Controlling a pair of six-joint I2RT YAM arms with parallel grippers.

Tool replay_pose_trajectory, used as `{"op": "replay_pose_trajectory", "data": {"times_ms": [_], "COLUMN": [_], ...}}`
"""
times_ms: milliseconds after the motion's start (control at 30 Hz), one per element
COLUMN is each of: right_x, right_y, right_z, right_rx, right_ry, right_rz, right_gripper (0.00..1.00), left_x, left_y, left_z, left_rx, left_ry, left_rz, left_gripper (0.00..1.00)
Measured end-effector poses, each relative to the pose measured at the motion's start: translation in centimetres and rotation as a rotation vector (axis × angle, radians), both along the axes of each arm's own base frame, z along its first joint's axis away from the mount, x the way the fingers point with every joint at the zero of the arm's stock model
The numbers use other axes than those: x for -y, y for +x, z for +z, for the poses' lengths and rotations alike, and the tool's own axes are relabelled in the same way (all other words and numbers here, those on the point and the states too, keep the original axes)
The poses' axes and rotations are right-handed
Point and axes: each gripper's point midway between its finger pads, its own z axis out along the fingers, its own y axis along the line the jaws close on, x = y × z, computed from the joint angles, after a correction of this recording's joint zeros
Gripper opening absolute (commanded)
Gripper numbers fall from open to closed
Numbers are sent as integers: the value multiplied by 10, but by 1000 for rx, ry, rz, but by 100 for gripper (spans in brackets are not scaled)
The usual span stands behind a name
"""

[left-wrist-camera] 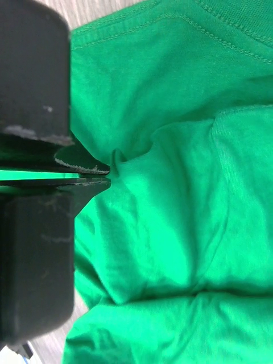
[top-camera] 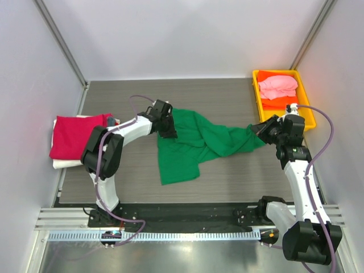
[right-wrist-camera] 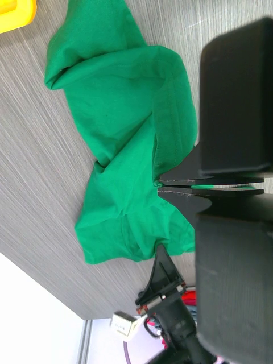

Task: Fold and stack the t-shirts
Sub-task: Flatten the tshirt out

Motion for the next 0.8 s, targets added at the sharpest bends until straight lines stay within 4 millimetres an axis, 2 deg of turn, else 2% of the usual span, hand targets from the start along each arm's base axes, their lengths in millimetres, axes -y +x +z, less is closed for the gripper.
{"op": "replay_pose_trajectory", "data": {"times_ms": [167,267,333,433,500,567,633,700,800], "right_x": [1,1,-1,-6,-8,-6,-4,-3,-4], "right_y": [7,16,25,51,77,103,128,137,133], "right_z": [-13,-28,-34,-16,15,58,117,168,237], "right_rx": [-38,-86,-122,-119,-73,-1,118,222,359], "right_ry": [6,7,-4,-20,-30,-41,-50,-53,-53], "right_rz": [-1,1,-1,17,22,17,10,6,2], "right_gripper": [1,1,1,1,1,1,1,1,1], "left_x": [-8,-28,-45,-72,-89,-103,-119,-134,-155], "left_y": [6,22,39,68,87,100,109,110,93], "left_z": [24,44,63,110,156,202,263,326,403], "left_rx": [35,51,74,145,220,305,411,530,687], "left_ry": [-34,-63,-83,-119,-158,-194,-235,-280,-325], "left_rz": [20,71,117,192,240,274,304,327,344], "left_gripper": [0,0,0,0,0,0,0,0,0]}}
